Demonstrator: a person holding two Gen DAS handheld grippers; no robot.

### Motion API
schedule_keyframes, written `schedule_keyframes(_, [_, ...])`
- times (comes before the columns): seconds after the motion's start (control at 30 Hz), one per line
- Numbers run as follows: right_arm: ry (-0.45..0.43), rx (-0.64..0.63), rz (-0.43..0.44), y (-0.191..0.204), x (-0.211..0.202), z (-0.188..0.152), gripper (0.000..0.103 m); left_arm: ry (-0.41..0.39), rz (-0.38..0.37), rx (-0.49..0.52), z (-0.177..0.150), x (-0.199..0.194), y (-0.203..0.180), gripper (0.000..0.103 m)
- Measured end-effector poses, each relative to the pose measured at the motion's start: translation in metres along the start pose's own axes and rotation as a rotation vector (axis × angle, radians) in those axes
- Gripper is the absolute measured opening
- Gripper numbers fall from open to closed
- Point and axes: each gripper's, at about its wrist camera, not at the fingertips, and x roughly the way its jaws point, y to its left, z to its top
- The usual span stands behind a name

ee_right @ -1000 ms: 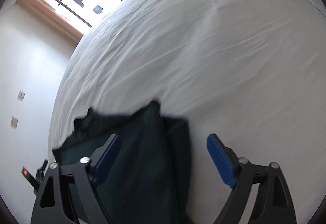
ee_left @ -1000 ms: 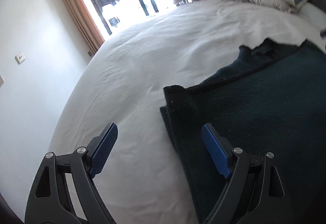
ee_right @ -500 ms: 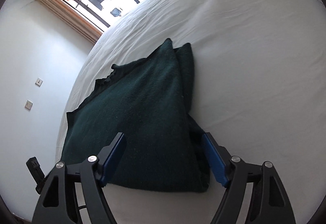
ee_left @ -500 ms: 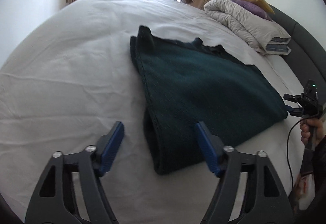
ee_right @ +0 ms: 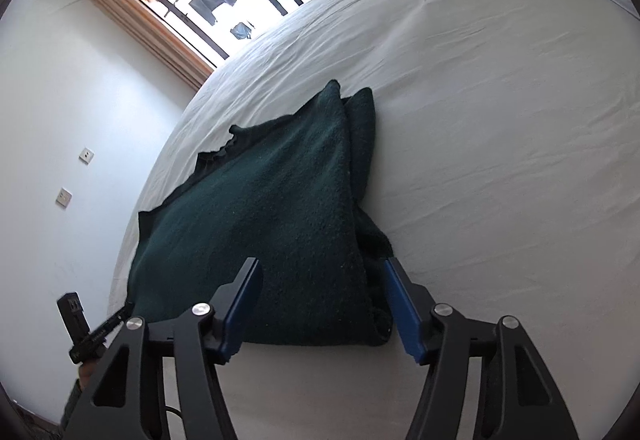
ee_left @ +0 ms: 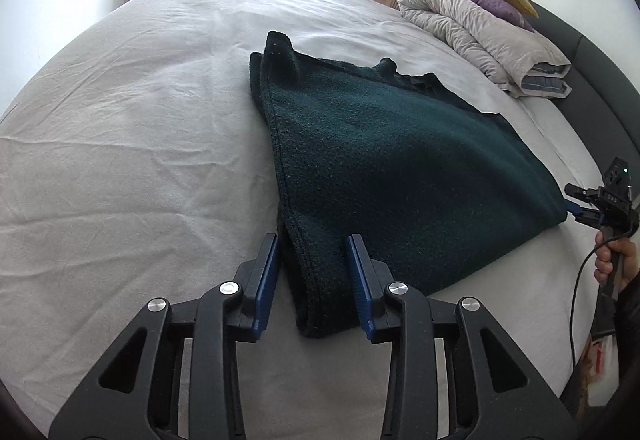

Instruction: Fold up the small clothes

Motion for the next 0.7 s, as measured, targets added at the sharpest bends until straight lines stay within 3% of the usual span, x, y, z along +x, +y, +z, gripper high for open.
schedule_keyframes(0.13, [0.004, 0.015, -0.029, -0.006, 0.004, 0.0, 0.059, 0.005, 0.004, 0.002, 0.001, 0.0, 0.001, 0.033])
schedule_keyframes(0.17, [0.002, 0.021, -0.028, -0.007, 0.004, 0.0, 0.053, 0.006, 0.005, 0.003, 0.001, 0.0, 0.001, 0.033])
schedule_keyframes(0.27, [0.002, 0.006, -0.056, -0.007, 0.004, -0.001, 0.02, 0.005, 0.009, 0.002, 0.001, -0.002, 0.002, 0.033])
schedule_keyframes(0.3, [-0.003, -0.005, -0.06, -0.006, 0.003, -0.002, 0.014, 0.005, 0.011, 0.001, 0.001, -0.002, 0.002, 0.033])
schedule_keyframes(0.53, [0.018, 0.032, -0.03, -0.014, 0.006, -0.006, 0.012, 0.004, 0.015, 0.004, 0.001, -0.001, 0.001, 0.033])
schedule_keyframes(0.7, [0.037, 0.038, -0.059, -0.014, 0.008, -0.007, 0.007, 0.009, 0.019, 0.01, 0.001, 0.0, 0.001, 0.033])
